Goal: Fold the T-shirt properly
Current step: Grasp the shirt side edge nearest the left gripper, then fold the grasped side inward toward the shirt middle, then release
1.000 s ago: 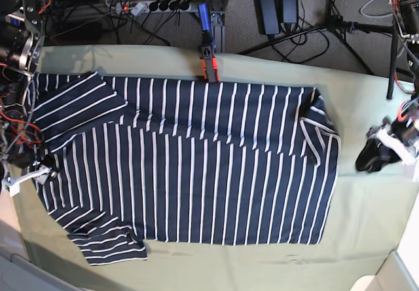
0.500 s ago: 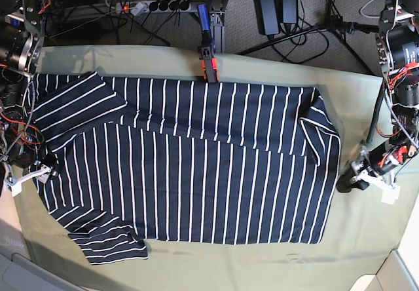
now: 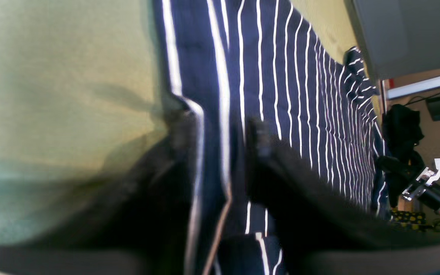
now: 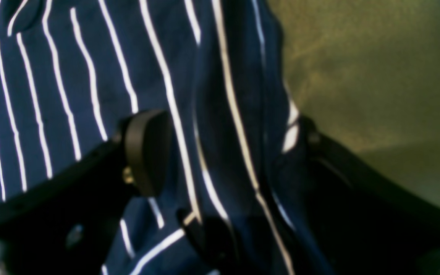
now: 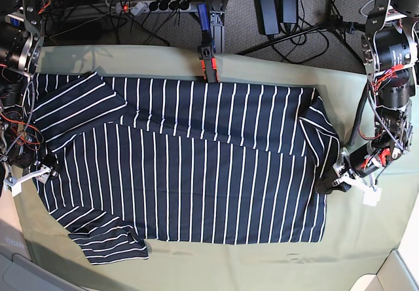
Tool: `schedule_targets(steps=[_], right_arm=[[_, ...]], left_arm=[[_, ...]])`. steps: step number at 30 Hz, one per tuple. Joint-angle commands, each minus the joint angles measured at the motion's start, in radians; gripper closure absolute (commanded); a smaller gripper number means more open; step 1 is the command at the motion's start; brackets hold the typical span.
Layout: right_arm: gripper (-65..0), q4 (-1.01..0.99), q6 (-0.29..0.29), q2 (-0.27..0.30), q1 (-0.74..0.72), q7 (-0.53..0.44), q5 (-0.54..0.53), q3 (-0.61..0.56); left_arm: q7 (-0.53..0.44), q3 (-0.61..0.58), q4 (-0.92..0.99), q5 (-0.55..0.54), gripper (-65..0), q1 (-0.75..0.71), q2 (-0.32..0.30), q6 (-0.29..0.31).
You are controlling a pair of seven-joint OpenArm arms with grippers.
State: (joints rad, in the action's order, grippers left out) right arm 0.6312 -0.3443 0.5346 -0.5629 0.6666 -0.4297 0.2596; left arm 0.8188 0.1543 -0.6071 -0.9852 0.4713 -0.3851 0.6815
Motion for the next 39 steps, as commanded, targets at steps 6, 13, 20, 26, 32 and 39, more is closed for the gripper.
schedule_targets(steps=[6,13,20,26,32,39], right_arm=[[-1.2,0.015,0.016,0.026,-0.027,-0.001,-0.005,0.003],[0.0,0.015,0.015,0.062,-0.026,0.053,-0.031,0.004],[0.0,0.016,-0.018,0.145,0.006,0.168,-0.182,0.004],[0.0,0.027,-0.039,0.203,0.063,0.188,-0.265,0.004],[0.0,0.086,-0.049,0.238,0.154,0.218,-0.296,0.005],[0.0,0.178,-0.048,0.238,0.278,0.231,-0.296,0.005]], left_arm=[[0.003,0.002,-0.013,-0.047,0.0,0.027,-0.024,0.017],[0.236,0.002,-0.023,-0.306,0.0,0.027,-0.076,0.017],[0.374,-0.002,-0.030,-0.497,0.0,-0.019,-0.134,0.017],[0.416,-0.006,-0.175,-0.498,0.0,-0.142,-0.171,0.017],[0.415,-0.006,-0.470,-0.498,0.0,-0.306,-0.190,0.017],[0.412,-0.006,-0.579,-0.498,0.0,-0.396,-0.188,0.017]])
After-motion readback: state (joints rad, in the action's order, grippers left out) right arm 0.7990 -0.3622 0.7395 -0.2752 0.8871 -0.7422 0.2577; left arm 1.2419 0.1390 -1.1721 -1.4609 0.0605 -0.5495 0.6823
